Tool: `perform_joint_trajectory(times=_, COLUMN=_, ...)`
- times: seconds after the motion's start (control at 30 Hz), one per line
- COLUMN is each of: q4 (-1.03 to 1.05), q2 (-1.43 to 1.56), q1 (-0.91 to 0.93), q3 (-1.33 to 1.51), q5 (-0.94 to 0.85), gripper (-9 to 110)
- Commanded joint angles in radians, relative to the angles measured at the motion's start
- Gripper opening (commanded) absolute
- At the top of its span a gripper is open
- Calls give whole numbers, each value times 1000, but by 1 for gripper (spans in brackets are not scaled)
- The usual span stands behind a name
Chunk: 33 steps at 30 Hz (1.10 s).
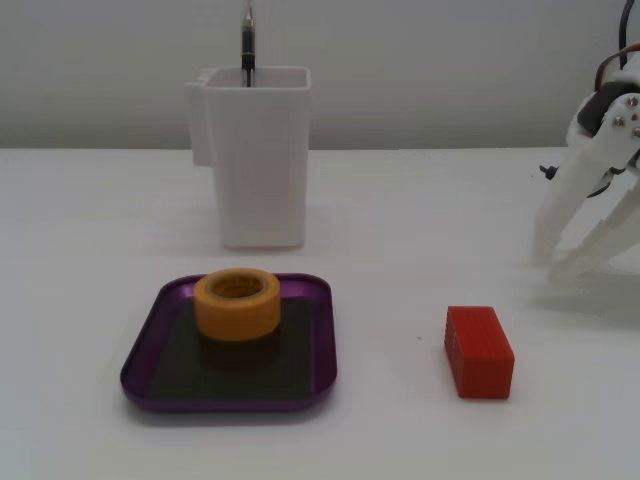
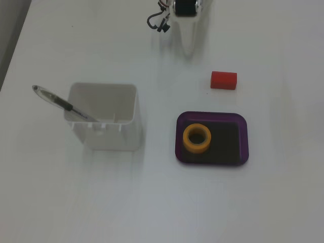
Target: Remove the yellow tape from the box.
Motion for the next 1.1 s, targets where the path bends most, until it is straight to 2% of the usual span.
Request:
perform_joint_trajectory(times=0.0, q4=-18, q2=75, q1=-11, q3=6, q5=-9, gripper=0)
perform_joint_trajectory(times=0.8, q4=-20, q2=75, q1=-9, q3=-6, q5=-12, gripper=-1)
perform_joint_trajectory(times=1.07, q4=-21, q2=60, q1=6, q3=-247, q5=-12, gripper=0)
